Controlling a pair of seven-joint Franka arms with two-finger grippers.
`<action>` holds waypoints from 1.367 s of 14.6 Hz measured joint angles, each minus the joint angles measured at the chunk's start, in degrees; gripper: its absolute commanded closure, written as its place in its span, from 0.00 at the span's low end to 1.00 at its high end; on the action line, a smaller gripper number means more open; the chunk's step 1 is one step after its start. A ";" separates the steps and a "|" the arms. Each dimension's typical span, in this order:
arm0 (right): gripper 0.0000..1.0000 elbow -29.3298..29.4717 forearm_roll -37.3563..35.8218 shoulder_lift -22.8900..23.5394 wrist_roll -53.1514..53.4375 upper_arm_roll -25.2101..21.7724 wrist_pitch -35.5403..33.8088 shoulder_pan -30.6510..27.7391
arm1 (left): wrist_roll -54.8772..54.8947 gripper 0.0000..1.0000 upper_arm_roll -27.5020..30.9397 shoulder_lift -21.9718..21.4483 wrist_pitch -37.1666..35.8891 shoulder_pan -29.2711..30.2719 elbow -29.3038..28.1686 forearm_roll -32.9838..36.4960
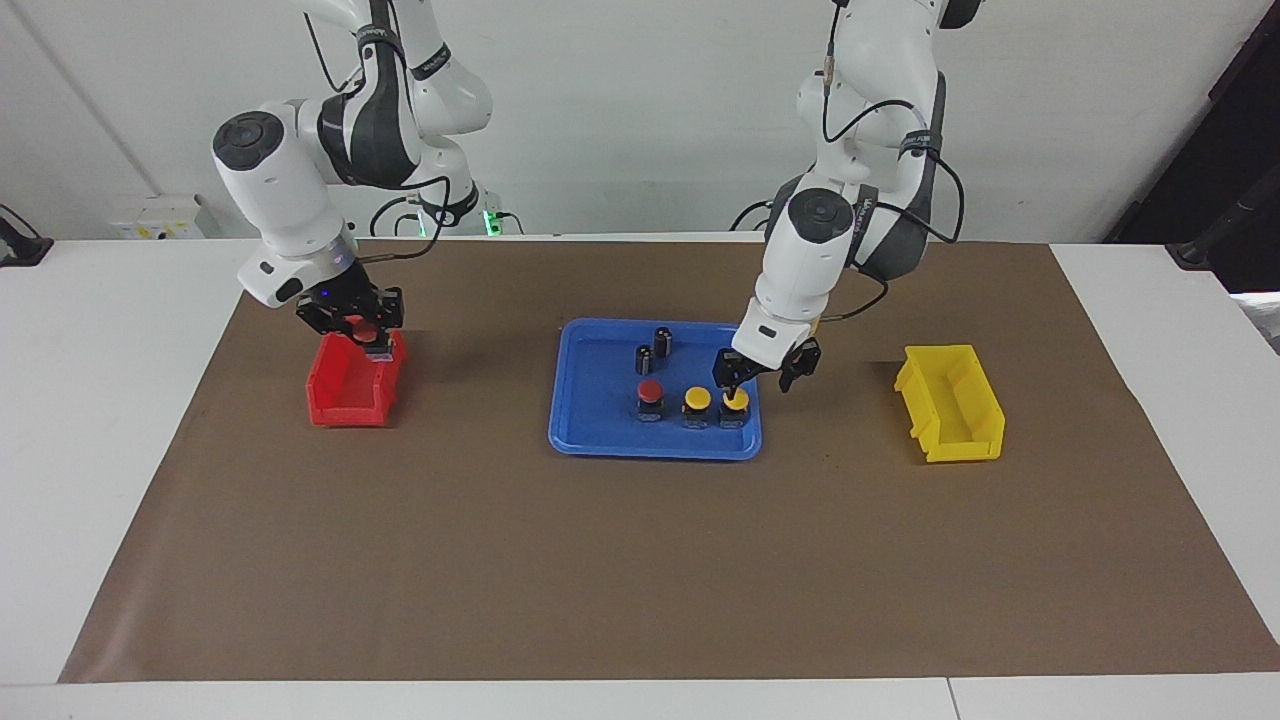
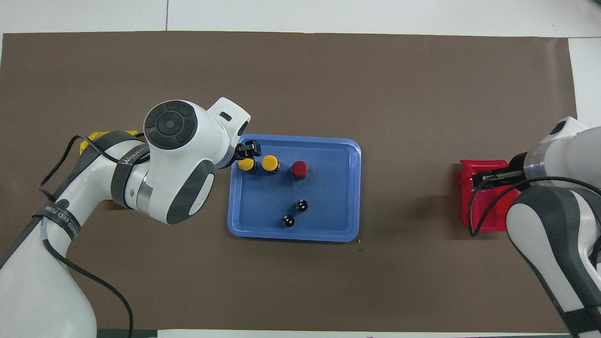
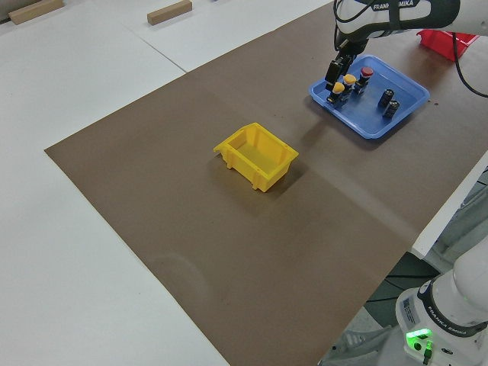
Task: Sort red and yellow buttons by color
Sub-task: 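Grasp the yellow button with the left gripper while the right gripper releases the red button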
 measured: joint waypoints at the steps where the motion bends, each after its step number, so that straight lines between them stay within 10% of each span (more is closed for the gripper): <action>1: 1.00 -1.59 -0.04 -0.08 -2.12 -0.02 1.84 -1.15 | -0.12 0.16 0.02 0.00 0.39 -0.30 -0.49 0.00; 14: 0.99 -8.60 -0.11 -1.38 -10.19 0.07 7.69 -4.99 | -1.05 0.31 0.07 1.21 6.88 -1.43 -3.92 0.00; 20: 0.98 -12.14 -0.11 -1.36 -11.29 0.29 11.54 -6.37 | -3.12 0.96 0.08 1.24 7.39 -1.43 -3.26 -0.01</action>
